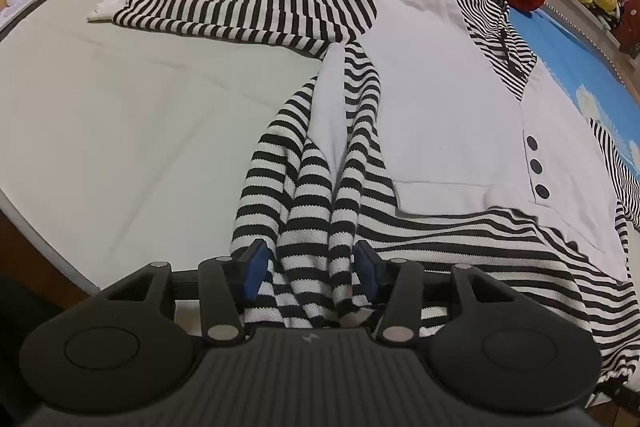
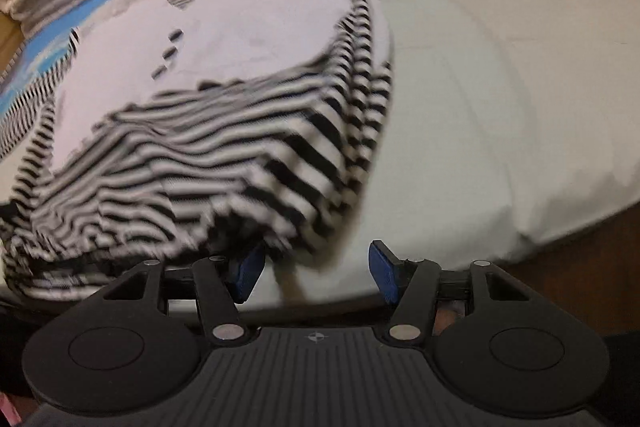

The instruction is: Fold small clothes

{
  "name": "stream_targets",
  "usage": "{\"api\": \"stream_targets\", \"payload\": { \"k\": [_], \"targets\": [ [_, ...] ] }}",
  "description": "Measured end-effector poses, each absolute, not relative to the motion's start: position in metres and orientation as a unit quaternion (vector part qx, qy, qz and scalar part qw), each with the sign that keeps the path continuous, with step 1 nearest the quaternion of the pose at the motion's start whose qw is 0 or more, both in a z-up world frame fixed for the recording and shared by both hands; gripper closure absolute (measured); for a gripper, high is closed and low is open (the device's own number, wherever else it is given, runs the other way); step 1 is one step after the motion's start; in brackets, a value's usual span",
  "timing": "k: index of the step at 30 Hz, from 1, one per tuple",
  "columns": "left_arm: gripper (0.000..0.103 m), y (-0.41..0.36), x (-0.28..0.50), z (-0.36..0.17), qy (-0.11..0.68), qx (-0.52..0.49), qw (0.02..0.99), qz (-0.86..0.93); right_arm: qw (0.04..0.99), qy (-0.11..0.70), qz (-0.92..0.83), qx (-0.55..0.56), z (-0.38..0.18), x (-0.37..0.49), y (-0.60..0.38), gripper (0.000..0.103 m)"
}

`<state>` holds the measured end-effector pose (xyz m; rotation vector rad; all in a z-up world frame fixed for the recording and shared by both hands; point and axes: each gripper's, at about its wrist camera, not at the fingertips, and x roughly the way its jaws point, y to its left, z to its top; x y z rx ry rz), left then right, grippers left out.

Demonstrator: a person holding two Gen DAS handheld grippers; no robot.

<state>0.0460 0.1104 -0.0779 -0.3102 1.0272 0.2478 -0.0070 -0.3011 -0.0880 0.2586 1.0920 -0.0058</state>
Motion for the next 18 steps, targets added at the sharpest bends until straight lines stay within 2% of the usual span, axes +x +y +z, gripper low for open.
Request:
{"api": "stream_targets", "payload": {
  "k": [3,4,5,10,14,18],
  "targets": [
    [0.049,0.114,0.044,-0.076,0.486,-0.153,0.852,0.121,0.852,0.505,-0.005,0.137,-0.086,-0.002,-0.299,0.045],
    [0.048,0.115,0.043,-0.076,0.486,-0.155,0.852,0.121,0.852,0.505,-0.01,0.137,-0.087,0.001,-0.298,0.052],
    [0.048,0.115,0.043,-0.075,0.485,-0.156,0.852,0.121,0.853,0.504,-0.014,0.137,-0.091,0.004,-0.298,0.067],
    [0.047,0.112,0.042,-0.073,0.485,-0.151,0.854,0.112,0.862,0.483,-0.024,0.149,-0.086,-0.003,-0.305,0.087],
    [0.041,0.108,0.042,-0.076,0.492,-0.15,0.852,0.102,0.881,0.456,-0.034,0.123,-0.057,-0.021,-0.307,0.091],
    [0.037,0.101,0.044,-0.081,0.501,-0.138,0.849,0.094,0.905,0.424,-0.024,-0.014,-0.034,-0.042,-0.286,0.092]
  ]
}}
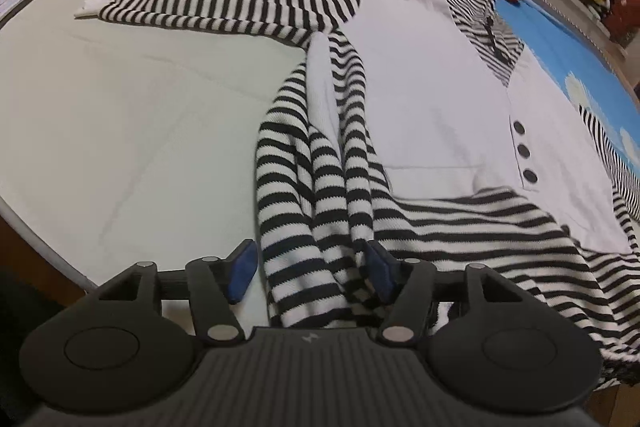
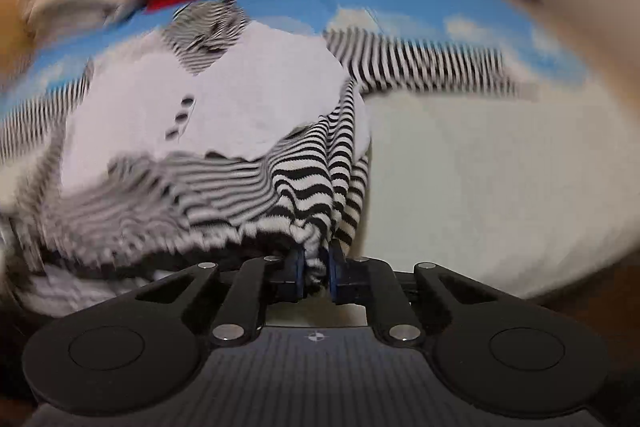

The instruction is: Fold small clothes

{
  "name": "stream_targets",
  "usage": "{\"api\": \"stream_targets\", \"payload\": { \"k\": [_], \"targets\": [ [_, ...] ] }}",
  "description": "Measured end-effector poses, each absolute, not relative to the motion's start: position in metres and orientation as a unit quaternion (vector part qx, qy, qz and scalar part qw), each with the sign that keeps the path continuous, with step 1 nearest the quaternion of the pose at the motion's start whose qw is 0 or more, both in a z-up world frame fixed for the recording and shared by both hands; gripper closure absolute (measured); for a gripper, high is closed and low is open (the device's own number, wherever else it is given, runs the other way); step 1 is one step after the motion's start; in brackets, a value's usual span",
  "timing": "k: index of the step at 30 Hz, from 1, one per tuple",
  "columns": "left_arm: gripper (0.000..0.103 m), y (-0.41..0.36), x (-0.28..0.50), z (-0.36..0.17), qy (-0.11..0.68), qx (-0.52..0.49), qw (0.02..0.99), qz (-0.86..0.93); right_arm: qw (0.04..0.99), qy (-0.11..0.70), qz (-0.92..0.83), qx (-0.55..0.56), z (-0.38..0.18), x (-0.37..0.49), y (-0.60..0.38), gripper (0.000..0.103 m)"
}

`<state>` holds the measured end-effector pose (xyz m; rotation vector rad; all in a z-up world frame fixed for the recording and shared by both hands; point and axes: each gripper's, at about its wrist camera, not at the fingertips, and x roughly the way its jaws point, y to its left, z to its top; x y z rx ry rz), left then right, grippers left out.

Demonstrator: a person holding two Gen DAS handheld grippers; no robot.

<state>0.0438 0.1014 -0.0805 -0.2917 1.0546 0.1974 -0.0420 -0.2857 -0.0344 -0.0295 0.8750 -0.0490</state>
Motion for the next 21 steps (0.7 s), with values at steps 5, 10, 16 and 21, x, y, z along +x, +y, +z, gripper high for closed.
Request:
{"api": "stream_targets", "payload": {
  "k": [5,10,16,21],
  "targets": [
    [0.033,0.107,0.044,-0.093,0.525,-0.102,0.836,0.126,0.866,0.497,-0.024,-0.051,-0.063,-0.036,-0.279,0.088],
    [0.035,0.102,0.035,-0.075,0.473,-0.076,0.865,0.146,0.904,0.427,-0.025,-0.003,-0.032,-0.036,-0.285,0.054],
    [0.033,0.076,0.035,-0.074,0.46,-0.045,0.884,0.078,0.933,0.359,-0.02,0.026,-0.016,-0.028,-0.283,0.053],
    [0.032,0.094,0.039,-0.098,0.514,-0.037,0.847,0.131,0.929,0.362,-0.025,0.076,-0.028,-0.012,-0.29,0.053]
  ]
}}
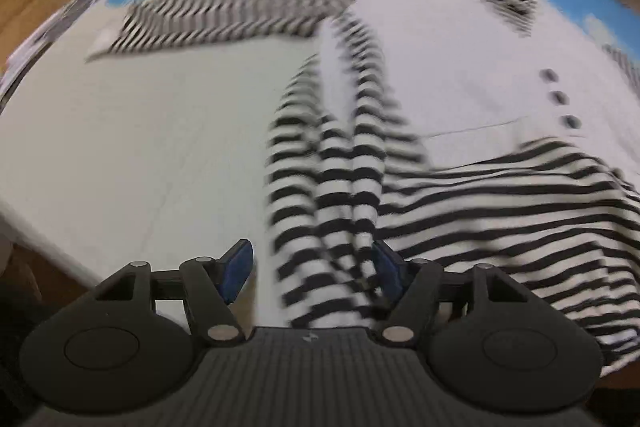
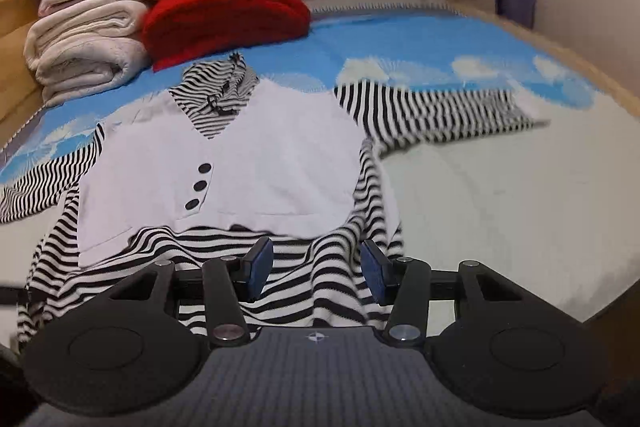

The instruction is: Fold small clothes

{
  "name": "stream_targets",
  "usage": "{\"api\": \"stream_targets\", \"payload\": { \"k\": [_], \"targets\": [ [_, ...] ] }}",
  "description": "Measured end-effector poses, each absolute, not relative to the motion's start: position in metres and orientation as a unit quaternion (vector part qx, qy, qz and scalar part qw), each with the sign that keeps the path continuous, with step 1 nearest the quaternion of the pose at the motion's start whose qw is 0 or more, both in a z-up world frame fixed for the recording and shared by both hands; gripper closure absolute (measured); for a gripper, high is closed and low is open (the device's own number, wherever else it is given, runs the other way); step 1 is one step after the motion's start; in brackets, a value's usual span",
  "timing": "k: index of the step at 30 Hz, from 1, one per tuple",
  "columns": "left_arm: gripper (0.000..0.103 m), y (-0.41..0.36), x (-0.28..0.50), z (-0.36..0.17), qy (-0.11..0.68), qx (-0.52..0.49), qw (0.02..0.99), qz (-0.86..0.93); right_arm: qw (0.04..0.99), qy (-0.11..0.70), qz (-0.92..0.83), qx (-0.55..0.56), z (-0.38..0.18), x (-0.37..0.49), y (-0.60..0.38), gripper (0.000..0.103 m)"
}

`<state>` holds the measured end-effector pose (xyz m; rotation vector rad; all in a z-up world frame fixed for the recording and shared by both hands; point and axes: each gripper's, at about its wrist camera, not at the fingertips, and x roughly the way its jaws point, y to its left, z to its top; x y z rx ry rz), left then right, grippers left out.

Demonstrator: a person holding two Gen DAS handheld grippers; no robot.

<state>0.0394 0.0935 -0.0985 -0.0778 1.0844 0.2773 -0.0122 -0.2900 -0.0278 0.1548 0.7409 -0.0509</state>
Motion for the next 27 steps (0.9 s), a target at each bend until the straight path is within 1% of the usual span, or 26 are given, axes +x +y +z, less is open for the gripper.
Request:
{"api": "stream_targets", "payload": {
  "k": [1,4,5,6,8,9,11,12,14,18,20,24,27],
  "targets": [
    [0.032,0.098,0.04,-0.099,0.516,-0.044,0.845,0.134,0.921,0.382,-0.03,0.072,-0.035,-0.006,-0.289,0.053],
    [0.032,0.092,0.039,-0.09,0.496,-0.023,0.857,0.137,0.866,0.494,-0.078,0.011,-0.073,0.009,-0.286,0.054],
    [0.032,0.092,0.039,-0.086,0.488,-0.029,0.862,0.133,0.848,0.521,-0.096,0.002,-0.085,0.011,-0.288,0.051],
    [0.032,0.091,0.038,-0.083,0.483,-0.042,0.866,0.125,0.841,0.53,-0.105,0.015,-0.089,0.01,-0.292,0.05],
    [0.029,0.087,0.038,-0.082,0.488,-0.05,0.865,0.105,0.844,0.525,-0.107,0.041,-0.084,0.01,-0.298,0.05],
    [0.026,0.084,0.041,-0.087,0.502,-0.045,0.859,0.096,0.848,0.518,-0.104,0.037,-0.081,0.01,-0.297,0.05],
    [0.026,0.083,0.042,-0.096,0.526,-0.048,0.844,0.093,0.851,0.514,-0.104,0.018,-0.08,0.01,-0.293,0.05],
    [0.026,0.083,0.042,-0.095,0.521,-0.048,0.846,0.1,0.852,0.513,-0.107,0.016,-0.079,0.007,-0.293,0.05],
    [0.026,0.077,0.04,-0.083,0.494,-0.025,0.864,0.101,0.861,0.494,-0.117,0.029,-0.069,0.006,-0.293,0.05],
    [0.026,0.063,0.037,-0.051,0.403,0.002,0.912,0.078,0.921,0.369,-0.119,0.049,-0.021,-0.006,-0.289,0.048],
    [0.026,0.059,0.037,-0.04,0.371,0.001,0.926,0.071,0.938,0.325,-0.109,0.059,-0.002,-0.009,-0.286,0.048],
    [0.023,0.055,0.046,-0.018,0.332,0.003,0.941,0.06,0.955,0.271,-0.085,0.085,0.032,-0.002,-0.286,0.047],
    [0.023,0.061,0.072,0.009,0.307,0.005,0.95,0.051,0.966,0.233,-0.069,0.093,0.058,0.012,-0.288,0.043]
  ]
}}
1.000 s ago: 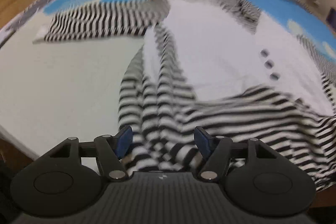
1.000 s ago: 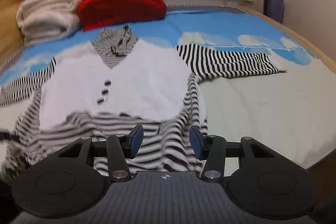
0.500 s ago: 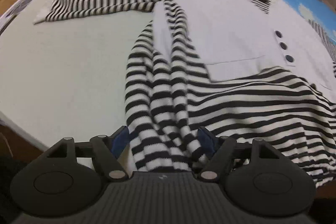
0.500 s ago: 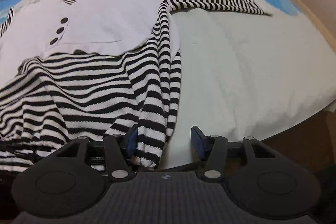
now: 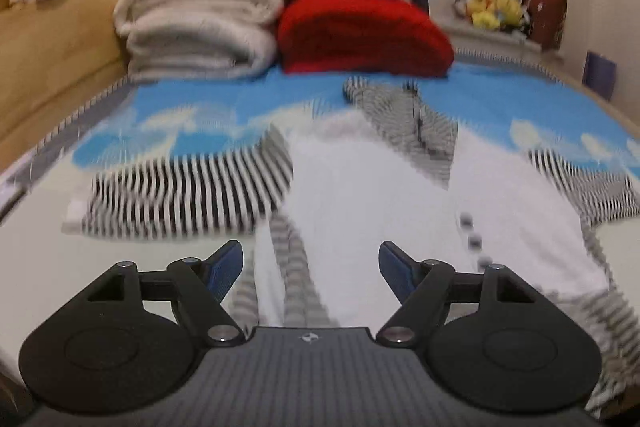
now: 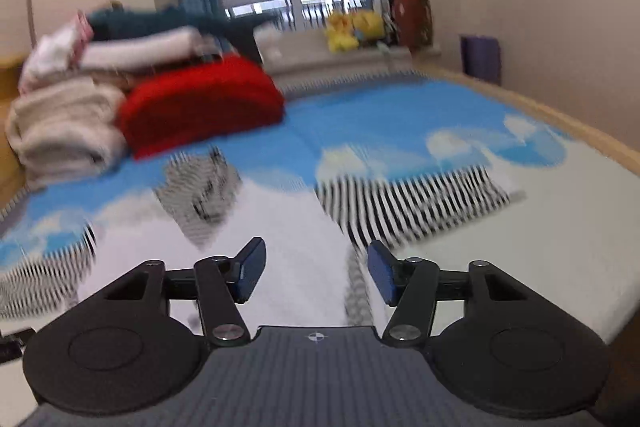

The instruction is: Fold small clothes

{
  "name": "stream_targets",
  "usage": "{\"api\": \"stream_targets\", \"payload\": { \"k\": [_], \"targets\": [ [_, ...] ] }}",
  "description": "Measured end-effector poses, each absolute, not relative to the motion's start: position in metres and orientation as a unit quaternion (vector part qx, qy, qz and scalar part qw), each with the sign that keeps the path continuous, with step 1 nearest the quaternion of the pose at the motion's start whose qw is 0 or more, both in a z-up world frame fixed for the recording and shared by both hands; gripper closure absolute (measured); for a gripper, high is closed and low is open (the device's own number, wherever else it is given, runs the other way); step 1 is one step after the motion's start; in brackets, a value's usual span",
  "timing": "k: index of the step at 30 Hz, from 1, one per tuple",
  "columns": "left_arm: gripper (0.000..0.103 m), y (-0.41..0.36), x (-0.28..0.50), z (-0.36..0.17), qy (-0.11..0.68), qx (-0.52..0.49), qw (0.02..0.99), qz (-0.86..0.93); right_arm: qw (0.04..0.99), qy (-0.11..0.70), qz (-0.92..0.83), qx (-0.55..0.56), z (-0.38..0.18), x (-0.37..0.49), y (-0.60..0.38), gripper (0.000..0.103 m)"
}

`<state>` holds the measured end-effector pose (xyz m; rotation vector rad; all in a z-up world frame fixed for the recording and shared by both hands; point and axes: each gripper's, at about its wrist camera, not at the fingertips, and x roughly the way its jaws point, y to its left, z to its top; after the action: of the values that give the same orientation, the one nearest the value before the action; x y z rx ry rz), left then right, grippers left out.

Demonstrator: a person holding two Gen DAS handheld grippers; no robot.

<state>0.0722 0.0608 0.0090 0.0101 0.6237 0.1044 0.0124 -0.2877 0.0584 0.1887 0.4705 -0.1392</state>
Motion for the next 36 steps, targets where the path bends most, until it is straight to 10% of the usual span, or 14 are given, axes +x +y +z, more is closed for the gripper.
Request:
{"api": "stream_targets", "payload": {
  "k": [11,15,32,36],
  "targets": [
    [0.027,0.167,0.208,0.04,0.288,-0.002,0.952,0.107,0.983,0.18,0.012,0.031,0.111,0.13,-0.266,0.039],
    [0.054,0.236,0.236,-0.012,0.394,-0.071,0.9,0.17,0.98,0.193,0.046,0.009,0.096,0.166,-0.245,0.039],
    [0.056,0.422,0.224,-0.097,0.412,-0.344,0.793,0.287,0.959,0.274,0.066,-0.006,0.051,0.251,-0.197,0.057],
    [0.094,0.407,0.242,-0.095,0.43,-0.294,0.801,0.296,0.951,0.301,0.065,0.007,0.042,0.258,-0.199,0.076]
  ]
}}
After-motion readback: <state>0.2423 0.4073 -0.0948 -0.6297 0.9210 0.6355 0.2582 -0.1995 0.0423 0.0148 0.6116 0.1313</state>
